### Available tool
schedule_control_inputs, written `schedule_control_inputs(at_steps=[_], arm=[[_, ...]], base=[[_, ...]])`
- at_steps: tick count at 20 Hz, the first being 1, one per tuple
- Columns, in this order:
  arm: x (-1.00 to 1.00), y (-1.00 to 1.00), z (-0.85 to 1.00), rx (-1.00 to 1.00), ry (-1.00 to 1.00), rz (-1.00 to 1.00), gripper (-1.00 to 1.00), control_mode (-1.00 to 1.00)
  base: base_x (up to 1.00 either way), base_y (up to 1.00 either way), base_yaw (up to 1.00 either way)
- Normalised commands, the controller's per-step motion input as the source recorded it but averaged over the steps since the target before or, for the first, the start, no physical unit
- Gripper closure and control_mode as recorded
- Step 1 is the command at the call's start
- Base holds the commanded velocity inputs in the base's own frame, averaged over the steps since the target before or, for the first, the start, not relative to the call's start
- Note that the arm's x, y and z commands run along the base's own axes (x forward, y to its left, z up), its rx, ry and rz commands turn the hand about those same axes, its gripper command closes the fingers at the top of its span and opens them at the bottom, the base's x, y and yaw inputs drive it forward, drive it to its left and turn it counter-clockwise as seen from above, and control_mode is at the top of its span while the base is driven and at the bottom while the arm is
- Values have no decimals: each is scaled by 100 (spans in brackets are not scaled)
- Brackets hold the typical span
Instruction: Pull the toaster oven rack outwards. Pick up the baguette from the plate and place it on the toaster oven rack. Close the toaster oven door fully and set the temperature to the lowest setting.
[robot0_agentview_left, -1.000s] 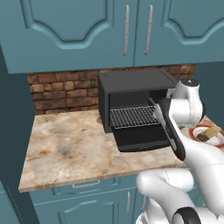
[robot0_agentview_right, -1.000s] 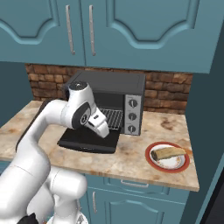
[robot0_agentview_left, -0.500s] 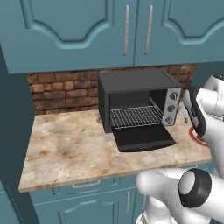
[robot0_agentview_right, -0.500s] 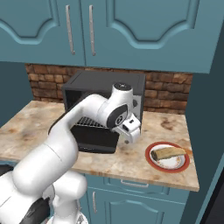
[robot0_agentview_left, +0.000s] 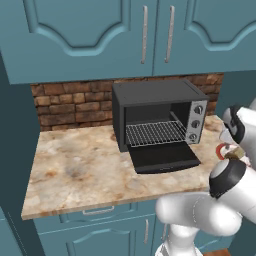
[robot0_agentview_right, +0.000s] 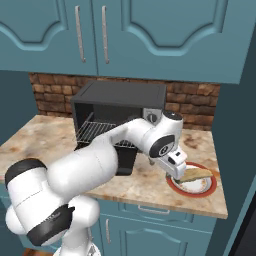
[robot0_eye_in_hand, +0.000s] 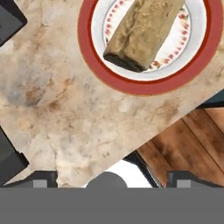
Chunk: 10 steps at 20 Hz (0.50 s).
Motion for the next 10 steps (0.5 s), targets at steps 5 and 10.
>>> schedule_control_inputs(at_steps=[5,10], arm=[[47,-51,-10,0,4,0,-100,-100],[46,-45,-8,0,3,0,-100,-100]], base=[[0,0,0],[0,0,0]])
